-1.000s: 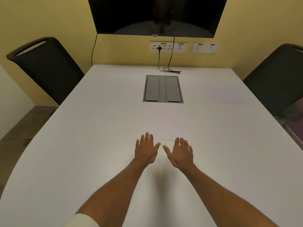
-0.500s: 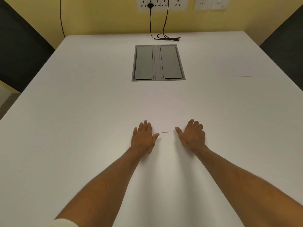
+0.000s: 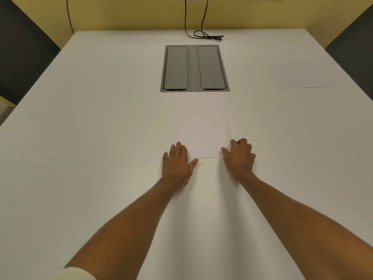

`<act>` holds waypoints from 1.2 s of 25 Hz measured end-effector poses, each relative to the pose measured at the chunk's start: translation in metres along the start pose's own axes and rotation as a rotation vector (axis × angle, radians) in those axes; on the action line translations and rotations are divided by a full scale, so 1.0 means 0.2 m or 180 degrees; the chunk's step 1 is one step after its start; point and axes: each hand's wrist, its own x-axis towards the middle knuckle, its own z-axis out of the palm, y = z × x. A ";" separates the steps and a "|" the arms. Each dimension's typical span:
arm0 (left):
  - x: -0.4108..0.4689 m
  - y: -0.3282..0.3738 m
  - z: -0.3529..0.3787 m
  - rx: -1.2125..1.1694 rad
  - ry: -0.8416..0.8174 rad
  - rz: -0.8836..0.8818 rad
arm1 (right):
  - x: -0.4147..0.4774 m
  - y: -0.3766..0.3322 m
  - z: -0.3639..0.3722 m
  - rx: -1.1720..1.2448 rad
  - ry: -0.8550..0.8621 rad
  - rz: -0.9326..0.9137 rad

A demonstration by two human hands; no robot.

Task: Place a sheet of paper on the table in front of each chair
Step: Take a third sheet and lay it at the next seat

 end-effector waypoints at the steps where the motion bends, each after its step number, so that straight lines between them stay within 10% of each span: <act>1: 0.00 0.00 0.00 -0.0036 -0.0018 -0.0004 | 0.01 0.00 -0.01 0.0209 -0.0004 0.0006; 11: -0.02 -0.01 -0.04 -0.0674 -0.0119 -0.0096 | 0.08 0.01 -0.07 0.2941 -0.0049 0.1341; 16: -0.08 -0.02 -0.21 -0.2396 0.0437 -0.1375 | -0.03 0.06 -0.14 0.3767 -0.0169 0.1626; 23: -0.25 -0.14 -0.42 -0.4286 0.0023 -0.2196 | -0.29 0.10 -0.33 0.4067 -0.0461 0.1606; 30: -0.39 -0.12 -0.51 -0.4276 0.0159 -0.2167 | -0.43 0.08 -0.43 0.4034 -0.0338 0.1569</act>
